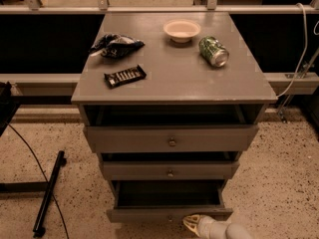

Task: Close bottom drawer

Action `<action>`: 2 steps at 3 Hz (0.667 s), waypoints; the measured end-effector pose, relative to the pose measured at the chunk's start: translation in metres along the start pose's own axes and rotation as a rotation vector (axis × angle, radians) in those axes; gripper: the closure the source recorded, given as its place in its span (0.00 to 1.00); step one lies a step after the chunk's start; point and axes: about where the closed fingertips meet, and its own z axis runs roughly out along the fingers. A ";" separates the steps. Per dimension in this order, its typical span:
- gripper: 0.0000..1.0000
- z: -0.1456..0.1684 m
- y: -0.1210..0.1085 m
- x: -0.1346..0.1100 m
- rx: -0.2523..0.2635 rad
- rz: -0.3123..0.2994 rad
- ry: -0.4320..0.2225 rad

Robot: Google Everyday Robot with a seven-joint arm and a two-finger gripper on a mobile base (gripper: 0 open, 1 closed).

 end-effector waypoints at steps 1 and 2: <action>1.00 0.015 -0.037 0.001 0.020 -0.009 -0.034; 1.00 0.029 -0.066 -0.007 0.028 -0.030 -0.060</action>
Offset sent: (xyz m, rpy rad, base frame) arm 0.1126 -0.0074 0.0182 0.0439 -0.1043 0.0233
